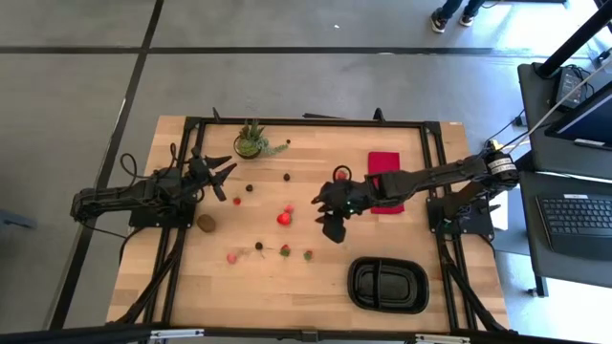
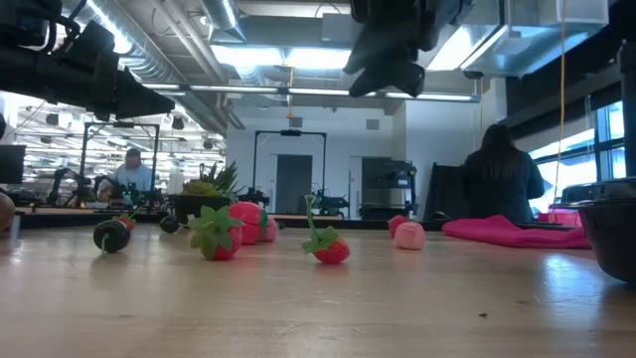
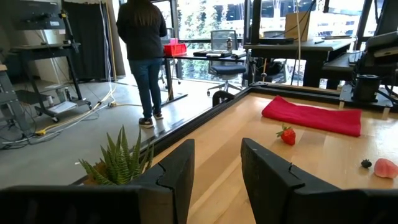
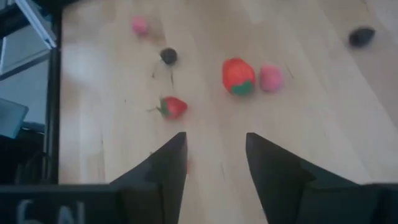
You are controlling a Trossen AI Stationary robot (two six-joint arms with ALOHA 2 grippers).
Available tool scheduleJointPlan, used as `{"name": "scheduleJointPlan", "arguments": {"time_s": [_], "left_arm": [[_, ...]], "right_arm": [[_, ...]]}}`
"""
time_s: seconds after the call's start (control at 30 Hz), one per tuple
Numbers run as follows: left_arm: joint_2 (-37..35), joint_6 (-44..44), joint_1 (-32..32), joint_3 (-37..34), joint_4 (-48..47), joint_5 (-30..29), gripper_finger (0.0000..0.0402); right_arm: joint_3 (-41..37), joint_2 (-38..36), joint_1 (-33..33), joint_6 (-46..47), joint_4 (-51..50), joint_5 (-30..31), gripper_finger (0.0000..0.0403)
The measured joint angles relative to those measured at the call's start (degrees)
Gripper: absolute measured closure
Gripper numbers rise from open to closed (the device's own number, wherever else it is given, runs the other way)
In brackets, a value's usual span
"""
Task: Pick and placing Produce into tupperware
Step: Put the peach into the right of the black bin
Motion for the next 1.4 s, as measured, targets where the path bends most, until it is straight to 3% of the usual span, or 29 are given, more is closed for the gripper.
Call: {"name": "scheduleJointPlan", "arguments": {"time_s": [0.27, 0.4, 0.5, 0.7, 1.1, 1.4], "left_arm": [[0.00, 0.02, 0.00, 0.00, 0.00, 0.01, 0.0278], [-0.01, 0.02, -0.01, 0.00, 0.00, 0.01, 0.0278], [-0.01, 0.00, -0.02, 0.00, 0.00, 0.01, 0.0278], [0.00, 0.01, -0.02, 0.00, 0.00, 0.02, 0.0278], [0.01, 0.02, -0.02, 0.00, 0.00, 0.01, 0.0278], [0.00, 0.04, -0.01, 0.00, 0.00, 0.01, 0.0278]], "right_arm": [[0.00, 0.00, 0.63, -1.17, 1.34, -0.06, 0.0128], [0.00, 0.01, 0.63, 0.45, 0.89, -0.02, 0.0101], [0.00, 0.01, 0.68, 2.80, -1.09, 1.60, 0.0098], [-0.02, 1.18, 0.42, 9.40, -9.88, 10.48, 0.0106], [-0.07, 10.79, 0.48, 14.79, -16.24, 10.30, 0.0119], [-0.07, 13.34, 0.48, 16.79, -16.21, 10.21, 0.0119]]}}
